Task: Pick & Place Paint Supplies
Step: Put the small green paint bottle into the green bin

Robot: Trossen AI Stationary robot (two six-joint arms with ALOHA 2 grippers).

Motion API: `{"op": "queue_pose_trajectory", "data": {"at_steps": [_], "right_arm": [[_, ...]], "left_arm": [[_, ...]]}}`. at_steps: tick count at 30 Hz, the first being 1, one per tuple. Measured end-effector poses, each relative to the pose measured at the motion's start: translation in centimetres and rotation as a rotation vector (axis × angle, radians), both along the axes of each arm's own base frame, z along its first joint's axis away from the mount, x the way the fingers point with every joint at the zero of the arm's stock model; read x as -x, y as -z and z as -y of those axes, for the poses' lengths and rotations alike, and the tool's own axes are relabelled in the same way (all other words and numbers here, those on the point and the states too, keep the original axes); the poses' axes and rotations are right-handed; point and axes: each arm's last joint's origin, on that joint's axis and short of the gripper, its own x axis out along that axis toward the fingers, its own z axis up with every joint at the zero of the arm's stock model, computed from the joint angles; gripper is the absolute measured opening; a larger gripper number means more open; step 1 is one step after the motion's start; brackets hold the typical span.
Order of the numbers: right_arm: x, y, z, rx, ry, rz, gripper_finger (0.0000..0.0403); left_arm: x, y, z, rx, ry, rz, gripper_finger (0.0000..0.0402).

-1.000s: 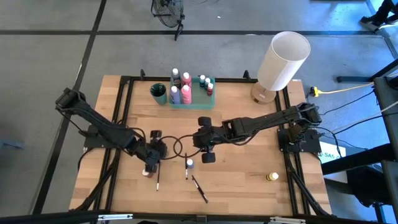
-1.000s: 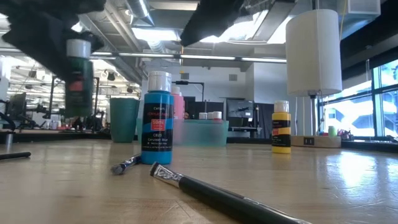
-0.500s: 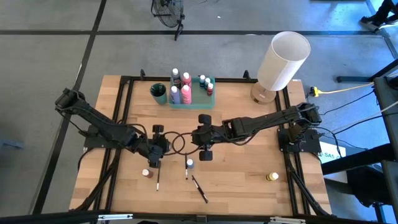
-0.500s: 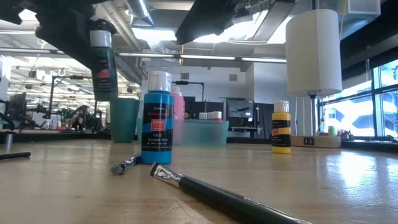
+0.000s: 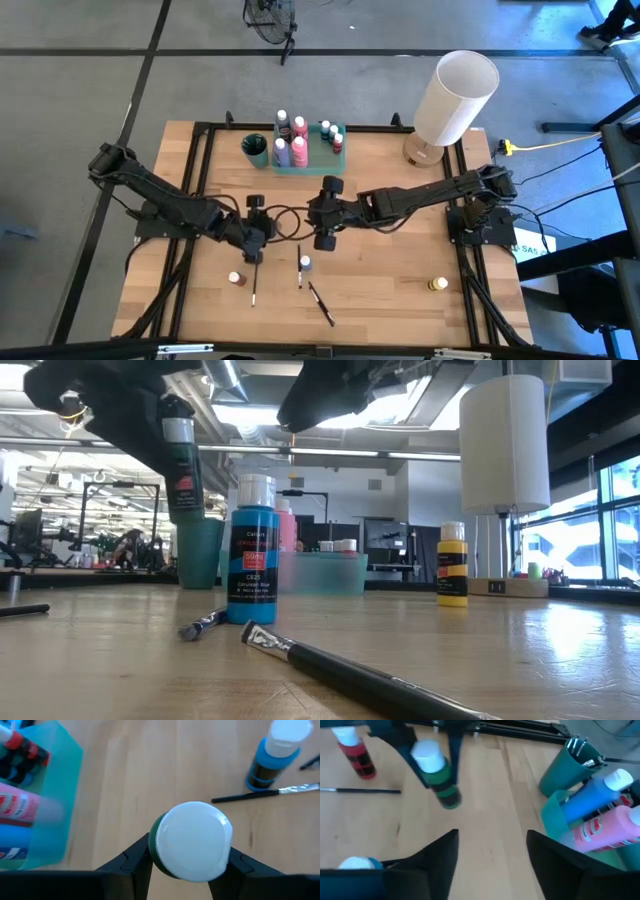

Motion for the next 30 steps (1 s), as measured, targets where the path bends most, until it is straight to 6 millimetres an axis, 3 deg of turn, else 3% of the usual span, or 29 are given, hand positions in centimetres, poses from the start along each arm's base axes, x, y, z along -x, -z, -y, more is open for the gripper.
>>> {"op": "queue_pose_trajectory", "data": {"at_steps": [9,21,30], "right_arm": [[-0.6,-0.8,-0.6,0.009,-0.138,0.076,0.0294],[-0.9,-1.1,-1.0,0.018,-0.297,0.104,0.0295],[-1.0,-1.3,-1.1,0.02,-0.312,0.123,0.0295]], "left_arm": [[-0.4,-0.4,0.0,-0.1,0.02,0.057,0.0148],[-2.0,-1.7,0.3,-0.143,0.088,0.223,0.0148],[-3.0,-2.4,-0.8,-0.105,0.05,0.308,0.0148]]}}
